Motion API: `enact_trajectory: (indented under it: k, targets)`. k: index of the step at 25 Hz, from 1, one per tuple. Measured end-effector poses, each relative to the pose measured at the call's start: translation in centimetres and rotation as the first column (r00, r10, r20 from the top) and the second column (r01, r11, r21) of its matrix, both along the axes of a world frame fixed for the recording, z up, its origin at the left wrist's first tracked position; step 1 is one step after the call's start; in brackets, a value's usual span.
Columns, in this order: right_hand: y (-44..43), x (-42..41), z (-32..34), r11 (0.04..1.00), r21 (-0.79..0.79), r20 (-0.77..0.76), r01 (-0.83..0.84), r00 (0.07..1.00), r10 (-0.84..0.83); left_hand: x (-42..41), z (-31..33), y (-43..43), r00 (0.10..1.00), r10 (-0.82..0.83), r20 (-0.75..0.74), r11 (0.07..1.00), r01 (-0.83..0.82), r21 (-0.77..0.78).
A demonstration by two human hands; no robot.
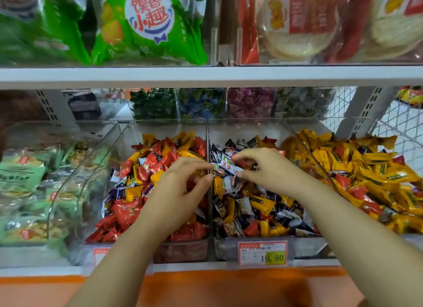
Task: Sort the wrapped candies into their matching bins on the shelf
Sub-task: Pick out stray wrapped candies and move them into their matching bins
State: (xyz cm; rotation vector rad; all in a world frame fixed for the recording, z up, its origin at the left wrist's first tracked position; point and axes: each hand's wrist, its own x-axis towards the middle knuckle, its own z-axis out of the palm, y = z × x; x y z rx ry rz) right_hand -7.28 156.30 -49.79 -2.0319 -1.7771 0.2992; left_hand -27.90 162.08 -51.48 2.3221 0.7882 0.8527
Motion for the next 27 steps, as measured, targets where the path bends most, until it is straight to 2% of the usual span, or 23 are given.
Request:
enact_trajectory:
  k: [3,8,12,16,19,21,24,27]
  targets:
    - [2.8,0.7,-1.4,0.993,0.014,0.104,0.113,0.988,-0.114,0.0,0.1,0.0,1.000,-0.006,0.016,1.000,0.006,-0.015]
    - [5.5,1.4,-2.4,0.994,-0.034,0.190,0.102,0.977,-0.094,-0.2,0.2,0.2,0.999,-0.021,0.033,0.999,0.022,-0.043]
    - [6.2,2.0,-2.2,0.993,-0.085,0.187,0.087,0.980,-0.070,-0.3,0.3,0.3,0.999,-0.024,0.036,0.999,0.026,-0.039]
    - [5.9,1.8,-2.0,0.993,-0.077,0.281,0.091,0.957,-0.066,-0.4,0.4,0.3,0.999,-0.017,0.044,0.999,0.018,-0.033]
    - [4.4,1.4,-0.9,0.981,0.083,0.154,0.175,0.970,-0.186,-0.6,0.6,0.6,0.999,0.014,0.032,0.999,-0.013,-0.034]
    - [3.3,0.1,0.6,0.957,0.223,0.032,0.184,0.980,-0.196,-1.0,0.7,1.0,0.996,0.079,0.047,0.997,-0.078,-0.016]
    - [2.7,-3.7,2.7,0.955,0.286,-0.074,0.077,0.996,-0.058,-1.9,1.0,1.6,0.967,0.220,0.125,0.975,-0.212,-0.072]
    - [3.0,-6.4,3.4,0.964,0.262,-0.103,-0.036,0.993,0.065,-2.6,1.1,1.6,0.946,0.291,0.145,0.956,-0.284,-0.065]
